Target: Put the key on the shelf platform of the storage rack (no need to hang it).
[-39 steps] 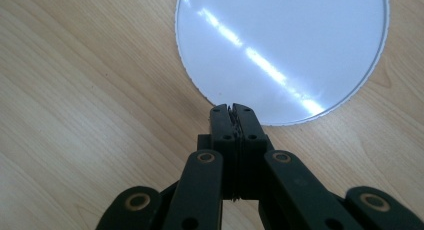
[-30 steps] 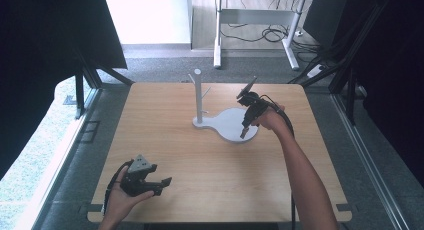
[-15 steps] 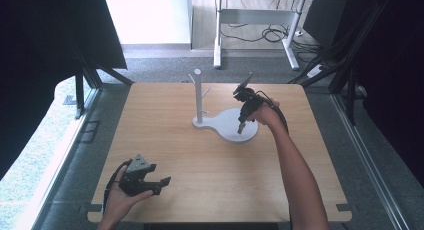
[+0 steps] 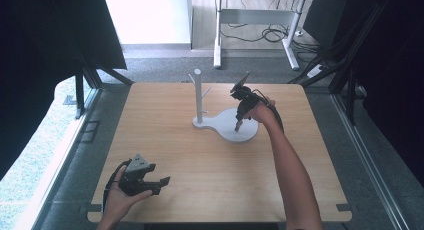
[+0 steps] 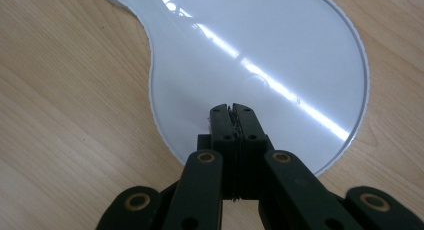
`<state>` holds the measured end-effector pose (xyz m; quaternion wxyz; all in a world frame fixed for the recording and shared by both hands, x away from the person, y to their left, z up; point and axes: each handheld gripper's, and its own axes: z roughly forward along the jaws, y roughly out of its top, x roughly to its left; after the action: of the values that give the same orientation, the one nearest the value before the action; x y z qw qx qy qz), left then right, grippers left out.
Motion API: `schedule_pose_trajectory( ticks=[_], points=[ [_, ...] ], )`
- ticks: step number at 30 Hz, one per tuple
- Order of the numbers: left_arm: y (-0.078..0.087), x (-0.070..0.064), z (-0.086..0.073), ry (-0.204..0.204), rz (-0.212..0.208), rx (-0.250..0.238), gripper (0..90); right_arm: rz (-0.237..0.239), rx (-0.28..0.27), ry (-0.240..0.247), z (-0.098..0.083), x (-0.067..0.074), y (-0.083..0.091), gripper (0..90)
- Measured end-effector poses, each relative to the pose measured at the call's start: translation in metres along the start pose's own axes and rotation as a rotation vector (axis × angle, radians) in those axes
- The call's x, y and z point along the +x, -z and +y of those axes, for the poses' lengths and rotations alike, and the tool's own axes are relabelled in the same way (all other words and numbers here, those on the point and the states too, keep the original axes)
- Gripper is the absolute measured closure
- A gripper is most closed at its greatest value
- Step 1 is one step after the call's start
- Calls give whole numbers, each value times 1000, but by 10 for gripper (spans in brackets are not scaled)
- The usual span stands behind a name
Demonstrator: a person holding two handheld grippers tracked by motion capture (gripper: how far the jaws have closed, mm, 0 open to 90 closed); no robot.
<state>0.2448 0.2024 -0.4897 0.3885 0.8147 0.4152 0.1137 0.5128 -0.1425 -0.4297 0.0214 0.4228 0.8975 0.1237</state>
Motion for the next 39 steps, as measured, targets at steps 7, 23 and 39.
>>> schedule_pose_trajectory(
  ticks=[7, 23, 39],
  points=[
    [1, 0, 0, 2, 0, -1, 261, -19, -34, -8, 5, -2, -4, 900],
    [1, 0, 0, 2, 1, -1, 261, -38, -36, -30, 1, -9, -23, 900],
    [0, 1, -1, 0, 1, 1, 261, -45, -61, -51, -5, -19, -39, 891]
  ],
)
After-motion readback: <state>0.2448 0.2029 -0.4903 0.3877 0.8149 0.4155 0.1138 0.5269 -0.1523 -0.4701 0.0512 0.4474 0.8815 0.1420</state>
